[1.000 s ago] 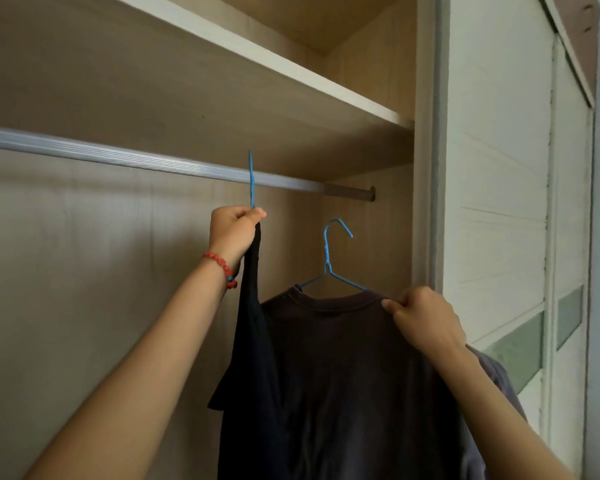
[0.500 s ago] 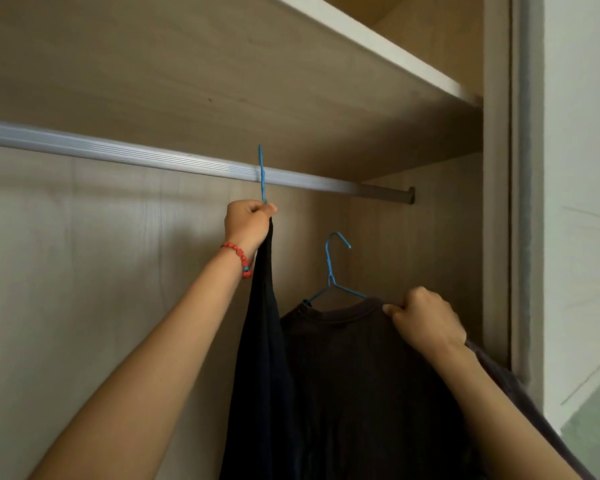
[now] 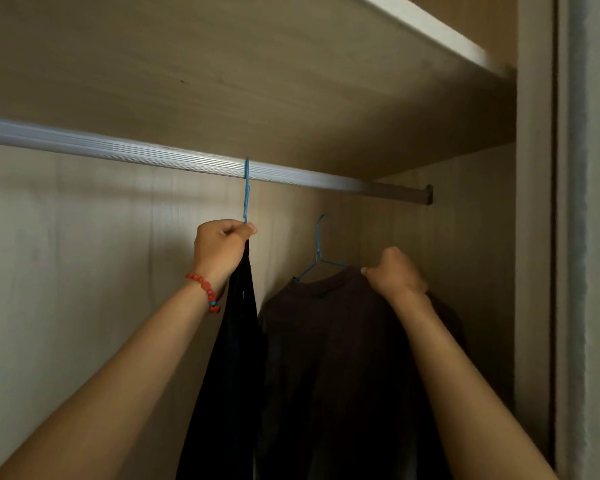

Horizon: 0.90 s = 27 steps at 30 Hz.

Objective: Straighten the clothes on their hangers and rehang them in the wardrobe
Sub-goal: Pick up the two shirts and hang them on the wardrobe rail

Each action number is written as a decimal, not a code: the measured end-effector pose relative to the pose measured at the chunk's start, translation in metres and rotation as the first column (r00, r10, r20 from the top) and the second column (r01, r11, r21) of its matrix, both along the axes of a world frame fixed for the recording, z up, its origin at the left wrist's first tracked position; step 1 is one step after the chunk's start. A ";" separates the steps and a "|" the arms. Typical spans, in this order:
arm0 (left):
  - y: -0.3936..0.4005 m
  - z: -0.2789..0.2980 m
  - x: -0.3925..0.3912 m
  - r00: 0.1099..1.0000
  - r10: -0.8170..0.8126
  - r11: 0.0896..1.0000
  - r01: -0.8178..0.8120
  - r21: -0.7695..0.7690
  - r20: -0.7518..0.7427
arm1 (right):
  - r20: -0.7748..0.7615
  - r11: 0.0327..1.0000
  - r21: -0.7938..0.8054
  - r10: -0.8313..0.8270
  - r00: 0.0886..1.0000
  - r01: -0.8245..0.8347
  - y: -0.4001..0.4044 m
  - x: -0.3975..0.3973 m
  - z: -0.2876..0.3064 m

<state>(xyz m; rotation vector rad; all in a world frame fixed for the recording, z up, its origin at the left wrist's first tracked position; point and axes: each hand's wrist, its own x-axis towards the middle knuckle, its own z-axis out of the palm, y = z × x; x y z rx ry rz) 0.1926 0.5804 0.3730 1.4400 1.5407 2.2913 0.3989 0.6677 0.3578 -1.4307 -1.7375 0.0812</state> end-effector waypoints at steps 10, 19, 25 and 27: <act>-0.007 0.002 0.004 1.000 0.003 1.000 -0.003 0.006 0.028 | 0.001 0.996 0.091 -0.022 1.000 0.022 0.015 0.008 0.054; -0.005 0.002 0.008 0.999 0.009 1.000 -0.009 0.000 0.038 | -0.083 0.981 0.181 -0.047 0.995 0.062 0.010 0.017 0.063; -0.003 -0.002 0.013 0.997 -0.013 1.000 0.013 -0.010 0.080 | -0.117 0.987 0.132 -0.081 0.990 0.096 0.010 0.026 0.027; -0.001 -0.003 0.014 0.995 -0.018 1.000 0.019 -0.010 0.095 | -0.153 0.987 0.111 -0.097 0.983 0.115 0.013 0.029 0.015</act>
